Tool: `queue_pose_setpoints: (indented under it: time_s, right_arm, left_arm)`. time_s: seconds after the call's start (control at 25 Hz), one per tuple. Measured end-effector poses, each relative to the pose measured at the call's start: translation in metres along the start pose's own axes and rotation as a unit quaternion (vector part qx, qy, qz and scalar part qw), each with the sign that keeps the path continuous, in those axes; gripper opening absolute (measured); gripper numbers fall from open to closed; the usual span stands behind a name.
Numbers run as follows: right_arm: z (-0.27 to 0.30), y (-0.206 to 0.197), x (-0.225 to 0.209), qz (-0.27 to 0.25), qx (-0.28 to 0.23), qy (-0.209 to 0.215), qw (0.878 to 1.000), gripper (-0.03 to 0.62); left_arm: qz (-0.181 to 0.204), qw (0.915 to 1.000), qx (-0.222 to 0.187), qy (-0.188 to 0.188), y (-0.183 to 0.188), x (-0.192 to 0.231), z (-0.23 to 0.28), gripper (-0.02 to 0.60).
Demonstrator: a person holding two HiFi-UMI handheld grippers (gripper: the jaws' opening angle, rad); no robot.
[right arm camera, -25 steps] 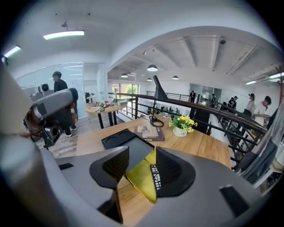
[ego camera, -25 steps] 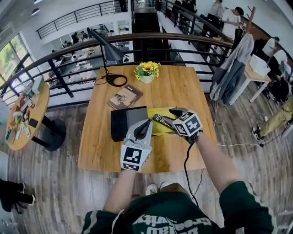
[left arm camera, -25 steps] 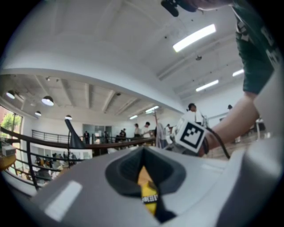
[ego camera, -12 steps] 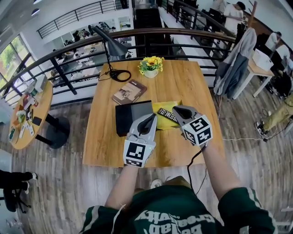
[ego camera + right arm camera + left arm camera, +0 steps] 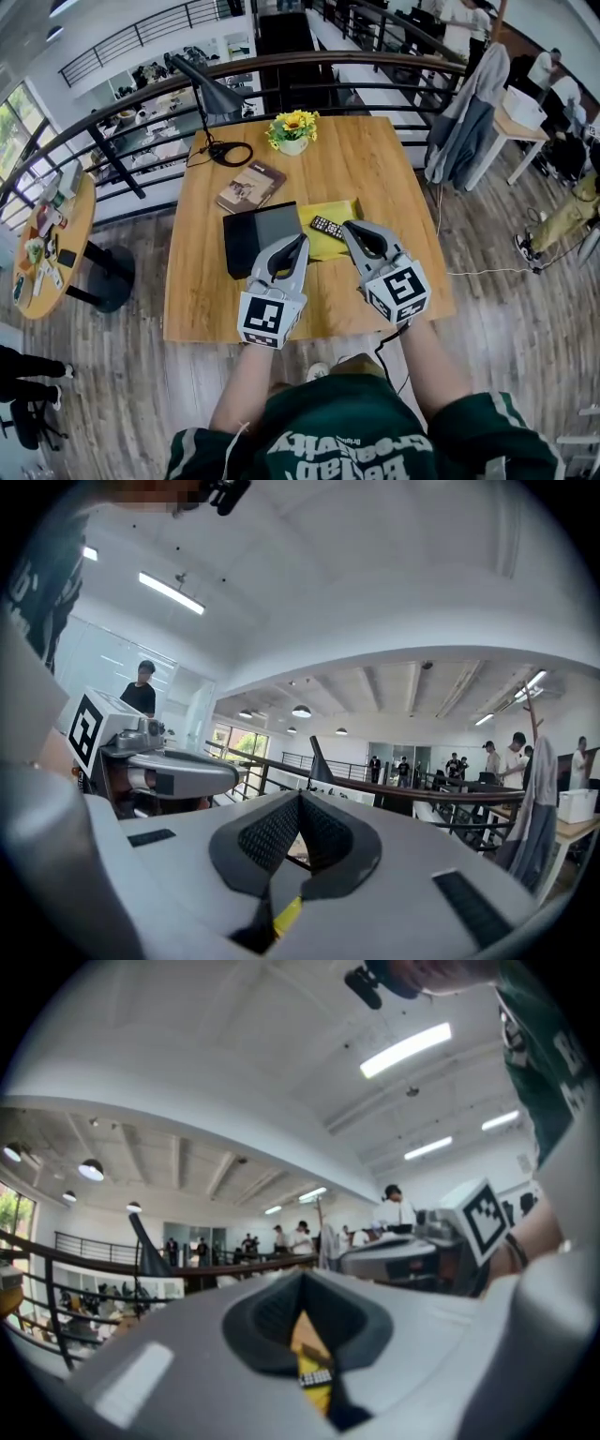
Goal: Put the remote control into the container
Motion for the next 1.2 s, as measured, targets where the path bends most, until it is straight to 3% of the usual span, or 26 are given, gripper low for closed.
queue_pose_setpoints:
  time_s: [0.32, 1.2]
  right_arm:
    - [-0.028, 0.015, 0.002, 0.011, -0.042, -0.045, 0.998, 0.017]
    - [-0.028, 0.017, 0.009, 0.021, -0.042, -0.036, 0.998, 0.017]
  left_arm:
    - [-0.009, 0.9998, -0.008, -0.012, 0.007, -0.014, -0.006, -0.003]
    - [-0.009, 0.9994, -0.012, -0.031, 0.013, -0.022, -0.001, -0.003]
Point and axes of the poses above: the fingertips, and each gripper's own axes: z forward along the fingers, x to its left, y out of its top, the point moved 2 cm from there along -z, backward along the fingers, and after that the axes turned 13 degrees about -z, right-handed, at the moved point
